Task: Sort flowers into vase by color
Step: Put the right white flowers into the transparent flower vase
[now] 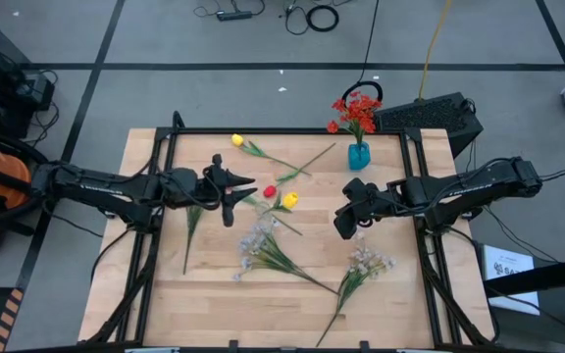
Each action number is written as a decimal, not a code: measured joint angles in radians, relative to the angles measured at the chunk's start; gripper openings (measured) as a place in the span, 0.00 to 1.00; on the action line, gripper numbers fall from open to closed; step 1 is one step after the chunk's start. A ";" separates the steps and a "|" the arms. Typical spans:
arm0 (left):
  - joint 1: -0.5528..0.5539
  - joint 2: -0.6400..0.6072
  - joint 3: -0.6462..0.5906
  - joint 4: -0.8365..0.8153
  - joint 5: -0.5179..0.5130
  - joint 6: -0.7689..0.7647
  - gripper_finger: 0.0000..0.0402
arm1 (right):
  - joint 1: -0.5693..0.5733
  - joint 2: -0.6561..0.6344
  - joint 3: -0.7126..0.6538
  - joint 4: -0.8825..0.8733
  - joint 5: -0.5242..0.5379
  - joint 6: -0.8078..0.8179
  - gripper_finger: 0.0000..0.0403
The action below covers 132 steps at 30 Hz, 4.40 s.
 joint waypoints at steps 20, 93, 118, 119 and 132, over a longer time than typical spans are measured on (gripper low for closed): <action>-0.030 -0.209 0.002 -0.497 0.000 -0.263 0.29 | 0.074 0.010 0.001 -0.059 0.029 0.445 0.00; -0.041 -0.208 0.000 -0.675 0.000 -0.235 0.29 | 0.441 0.274 0.173 -0.585 -0.177 0.876 0.01; -0.041 -0.208 0.000 -0.500 -0.080 -0.366 0.29 | -0.164 -0.171 -0.289 0.696 -0.096 -0.588 0.00; -0.041 -0.208 0.000 -0.492 -0.080 -0.366 0.29 | -0.200 -0.152 -0.289 0.730 -0.132 -0.618 0.00; -0.041 -0.176 0.000 -0.465 -0.085 -0.366 0.29 | -0.497 0.222 -0.078 1.063 -0.628 -0.811 0.00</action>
